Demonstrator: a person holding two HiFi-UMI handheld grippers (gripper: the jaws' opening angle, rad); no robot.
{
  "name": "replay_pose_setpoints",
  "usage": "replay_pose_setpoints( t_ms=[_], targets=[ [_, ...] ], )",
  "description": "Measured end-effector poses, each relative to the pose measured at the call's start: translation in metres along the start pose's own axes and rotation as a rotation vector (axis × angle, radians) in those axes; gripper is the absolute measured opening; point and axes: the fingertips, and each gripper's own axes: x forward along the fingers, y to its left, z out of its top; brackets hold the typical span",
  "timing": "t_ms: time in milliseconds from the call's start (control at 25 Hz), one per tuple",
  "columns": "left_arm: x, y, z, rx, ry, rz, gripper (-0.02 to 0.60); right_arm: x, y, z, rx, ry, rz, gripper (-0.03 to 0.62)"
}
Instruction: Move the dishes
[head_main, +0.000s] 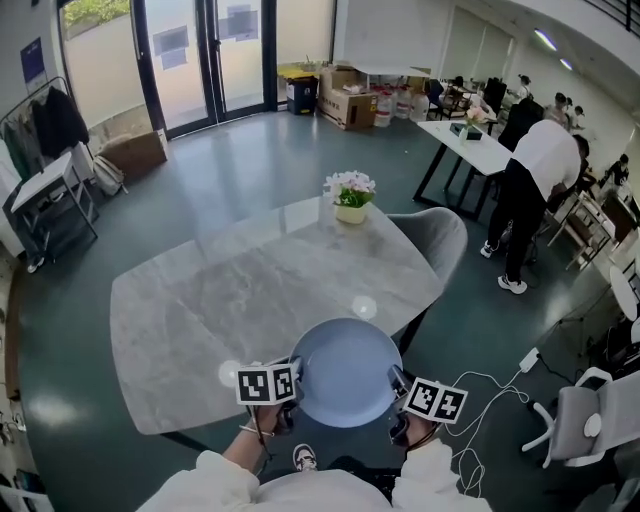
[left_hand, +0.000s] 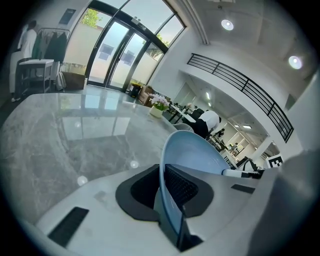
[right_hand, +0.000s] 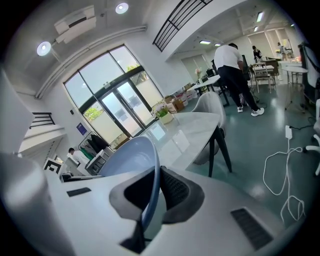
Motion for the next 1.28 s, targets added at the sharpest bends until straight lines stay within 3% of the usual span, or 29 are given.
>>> replay_pose_setpoints(
  t_ms=[240,600,720,1040,1280],
  targets=[
    [0.004,0.014,-0.005,-0.065,-0.015,0.076,0.025,0.030,-0.003,0.005,-0.023,0.076,0.048,0.074],
    [0.006,0.021,0.009,-0.222,-0.114,0.193,0.025,0.063,0.007,0.036,-0.132,0.194,0.170,0.074],
    [0.005,0.019,0.003,-0.230,-0.113,0.238,0.026,0.071,0.005,0.037,-0.149,0.238,0.190,0.074],
    [-0.001,0.033,-0.027,-0.298,-0.110,0.307,0.025,0.094,0.005,0.017,-0.193,0.353,0.207,0.074],
    [0.003,0.037,-0.041,-0.335,-0.102,0.304,0.026,0.099,0.008,0.018,-0.227,0.355,0.208,0.074]
  ],
)
